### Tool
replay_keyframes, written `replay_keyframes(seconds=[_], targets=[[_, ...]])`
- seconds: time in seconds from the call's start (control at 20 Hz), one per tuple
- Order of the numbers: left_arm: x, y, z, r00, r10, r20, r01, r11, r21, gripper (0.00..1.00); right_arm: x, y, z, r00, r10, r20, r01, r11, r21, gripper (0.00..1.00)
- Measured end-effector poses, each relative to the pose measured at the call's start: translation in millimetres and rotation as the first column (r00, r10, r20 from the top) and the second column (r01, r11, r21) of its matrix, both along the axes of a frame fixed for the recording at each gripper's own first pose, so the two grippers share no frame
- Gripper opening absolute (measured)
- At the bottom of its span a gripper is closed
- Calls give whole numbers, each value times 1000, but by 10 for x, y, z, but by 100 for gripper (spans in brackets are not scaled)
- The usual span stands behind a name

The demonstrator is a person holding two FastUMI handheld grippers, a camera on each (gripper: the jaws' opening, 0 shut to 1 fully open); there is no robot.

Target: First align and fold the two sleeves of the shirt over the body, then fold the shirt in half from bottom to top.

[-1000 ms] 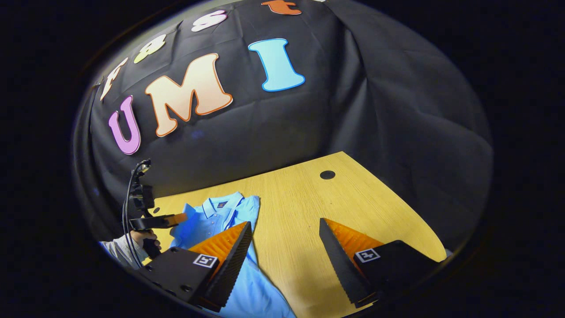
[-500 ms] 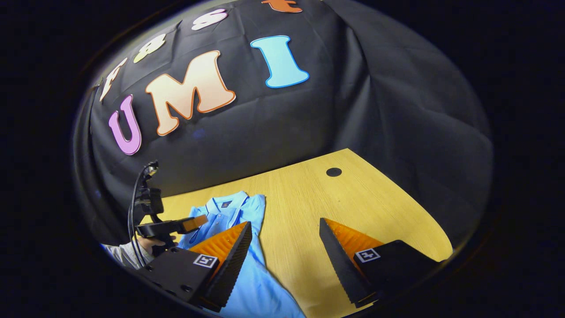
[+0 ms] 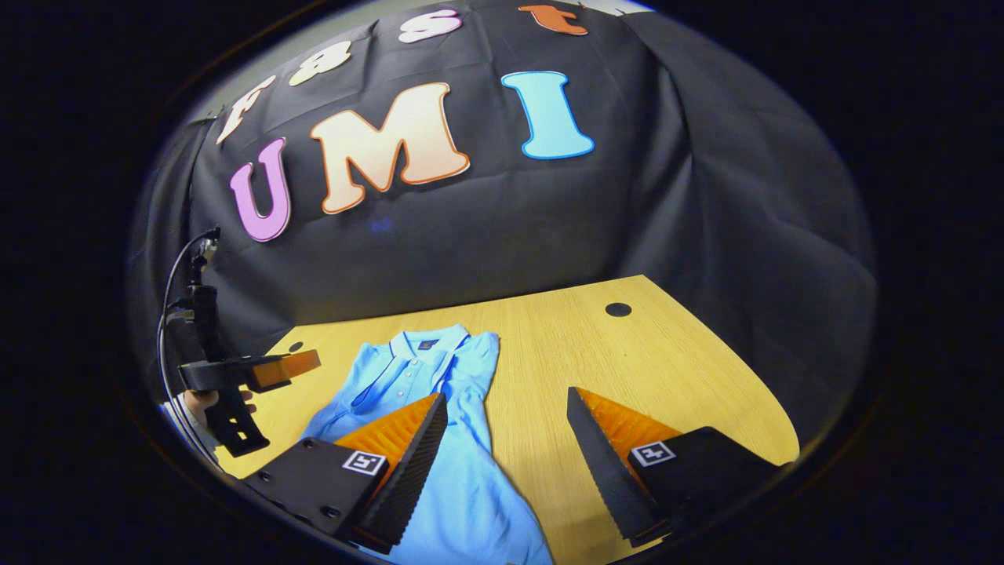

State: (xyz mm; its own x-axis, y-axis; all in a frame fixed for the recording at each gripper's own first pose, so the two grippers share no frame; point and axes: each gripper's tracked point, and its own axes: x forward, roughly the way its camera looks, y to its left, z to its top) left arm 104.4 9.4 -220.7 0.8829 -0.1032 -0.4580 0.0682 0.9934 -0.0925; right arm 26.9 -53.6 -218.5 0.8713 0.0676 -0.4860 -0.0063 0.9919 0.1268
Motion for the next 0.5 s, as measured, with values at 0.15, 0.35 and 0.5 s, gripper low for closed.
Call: replay_keyframes(seconds=[0.15,0.35,0.5], targets=[[-373,60,134,999,-5,31,4,1000,16,96,-227,65,13,1000,28,0,-28,1000,-12,97],[-976,149,38,1000,-10,3,10,999,42,96,-582,62,-35,998,59,-12,-59,998,-33,97],[-1426,195,-125,999,-6,-38,9,998,67,96,-860,58,-142,996,79,-44,-80,996,-36,97]])
